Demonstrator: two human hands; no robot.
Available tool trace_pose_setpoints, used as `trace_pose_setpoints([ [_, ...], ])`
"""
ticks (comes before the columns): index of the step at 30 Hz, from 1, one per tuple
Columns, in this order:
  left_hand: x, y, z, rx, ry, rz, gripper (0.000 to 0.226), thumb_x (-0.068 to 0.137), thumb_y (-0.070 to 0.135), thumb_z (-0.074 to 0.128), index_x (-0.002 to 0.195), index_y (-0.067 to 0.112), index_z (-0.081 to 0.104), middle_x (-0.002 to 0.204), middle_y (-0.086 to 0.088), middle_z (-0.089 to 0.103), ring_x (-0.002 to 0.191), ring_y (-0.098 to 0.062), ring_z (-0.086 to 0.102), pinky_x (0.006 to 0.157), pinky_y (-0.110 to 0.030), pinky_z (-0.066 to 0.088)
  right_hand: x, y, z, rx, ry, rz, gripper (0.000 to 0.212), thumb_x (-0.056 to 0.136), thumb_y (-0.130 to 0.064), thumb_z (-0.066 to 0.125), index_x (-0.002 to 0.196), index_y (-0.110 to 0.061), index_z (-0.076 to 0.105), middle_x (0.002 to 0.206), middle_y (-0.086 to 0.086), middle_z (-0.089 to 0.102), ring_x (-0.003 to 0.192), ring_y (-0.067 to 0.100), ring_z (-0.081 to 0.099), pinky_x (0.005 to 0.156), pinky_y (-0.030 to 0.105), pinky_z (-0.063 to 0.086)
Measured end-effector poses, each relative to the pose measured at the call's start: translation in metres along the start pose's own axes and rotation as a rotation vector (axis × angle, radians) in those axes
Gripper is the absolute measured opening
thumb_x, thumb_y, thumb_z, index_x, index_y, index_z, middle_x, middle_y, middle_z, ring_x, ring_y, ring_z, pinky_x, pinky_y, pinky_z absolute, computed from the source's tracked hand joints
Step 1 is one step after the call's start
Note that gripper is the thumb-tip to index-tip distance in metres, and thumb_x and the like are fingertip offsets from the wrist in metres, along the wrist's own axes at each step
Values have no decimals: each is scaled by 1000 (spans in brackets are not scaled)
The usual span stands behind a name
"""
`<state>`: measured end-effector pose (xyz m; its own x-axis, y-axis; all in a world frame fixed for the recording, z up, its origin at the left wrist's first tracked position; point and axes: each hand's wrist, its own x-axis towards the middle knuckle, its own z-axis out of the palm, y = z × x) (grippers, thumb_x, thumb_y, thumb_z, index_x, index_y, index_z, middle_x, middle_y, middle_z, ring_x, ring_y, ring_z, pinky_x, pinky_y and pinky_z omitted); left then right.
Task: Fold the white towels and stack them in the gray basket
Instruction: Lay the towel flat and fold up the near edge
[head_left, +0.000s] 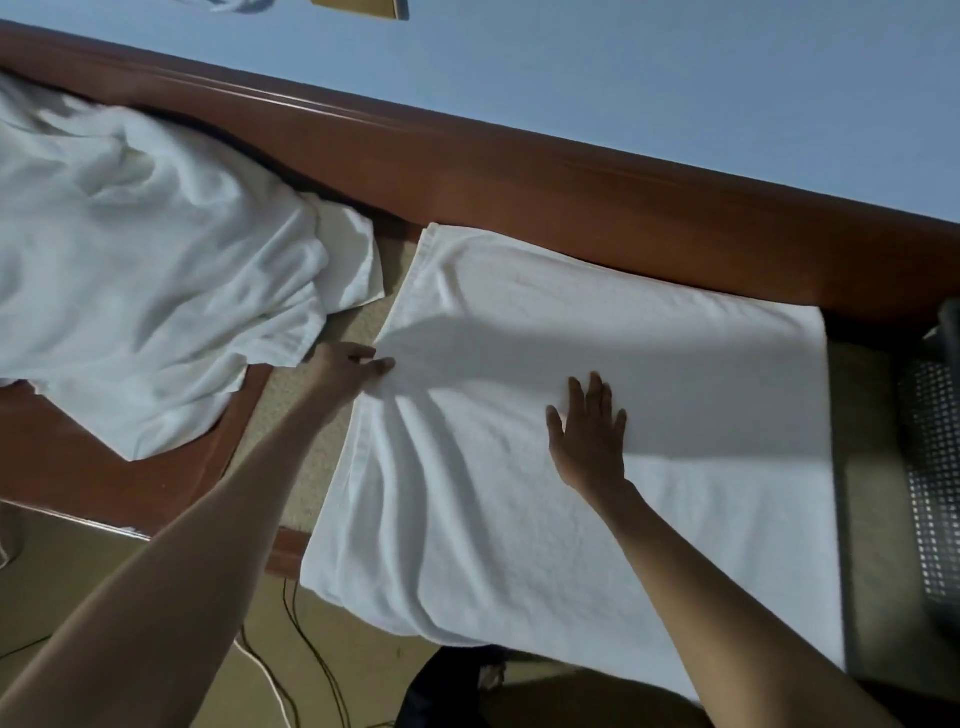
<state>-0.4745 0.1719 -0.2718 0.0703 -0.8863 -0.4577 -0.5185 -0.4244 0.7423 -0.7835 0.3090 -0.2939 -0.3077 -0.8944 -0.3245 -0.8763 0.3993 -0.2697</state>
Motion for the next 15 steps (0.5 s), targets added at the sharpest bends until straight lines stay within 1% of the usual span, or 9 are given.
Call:
trace_pose_setpoints([
  [2,-3,1,-3,-14,3,12,34,79,29,89,89,-1,75,81,-12,67,68,-19,60,62,-28,46,-19,4,3,7,3,40,62,109,-44,27,162,-15,15,170,13,-1,157,29,-1,125,54,7],
  [4,-4,0,0,-55,-32,4,53,77,42,87,86,-8,71,79,-14,62,69,-21,58,64,-31,44,-39,6,7,8,13,58,62,109,-44,28,162,-13,15,170,15,-1,157,30,-1,125,54,6],
  [5,-6,1,2,-76,-37,-21,51,82,44,84,90,-5,71,85,-15,63,72,-22,58,65,-31,45,-47,6,10,3,17,56,62,109,-44,27,162,-14,15,170,14,-2,157,30,-2,125,54,6],
  [7,-11,1,8,-86,-41,-98,40,93,43,72,109,6,68,106,-13,64,86,-23,61,73,-34,49,-62,5,16,-1,12,50,62,109,-45,26,162,-16,13,170,13,-4,157,28,-3,125,53,5],
  [8,-13,-1,10,-89,-59,-142,40,97,43,68,118,9,63,112,-12,62,94,-25,60,78,-37,50,-68,4,19,7,1,50,61,109,-45,26,162,-17,12,170,13,-6,157,28,-4,125,53,5],
  [9,-16,-3,10,-98,-74,-168,42,99,43,66,123,10,58,115,-11,59,99,-27,59,80,-38,50,-74,4,23,21,-11,54,62,109,-46,25,162,-19,11,170,12,-7,157,28,-6,125,54,4],
  [10,-18,-5,8,-115,-76,-170,46,99,42,66,125,5,57,115,-11,58,100,-28,58,78,-38,50,-78,5,28,36,-20,55,63,109,-47,26,163,-20,9,170,11,-9,157,27,-7,125,55,3],
  [12,-20,-9,4,-144,-43,-124,44,99,39,66,116,-1,60,111,-13,59,96,-27,59,75,-36,48,-83,8,35,50,-18,47,65,108,-50,27,163,-23,6,170,8,-12,157,27,-9,124,56,1],
  [15,-32,-9,3,-80,-27,-54,32,100,41,65,97,9,64,98,-9,61,87,-24,58,70,-32,46,-81,12,40,53,11,41,66,106,-52,28,163,-26,7,170,8,-9,157,27,-7,124,58,2],
])
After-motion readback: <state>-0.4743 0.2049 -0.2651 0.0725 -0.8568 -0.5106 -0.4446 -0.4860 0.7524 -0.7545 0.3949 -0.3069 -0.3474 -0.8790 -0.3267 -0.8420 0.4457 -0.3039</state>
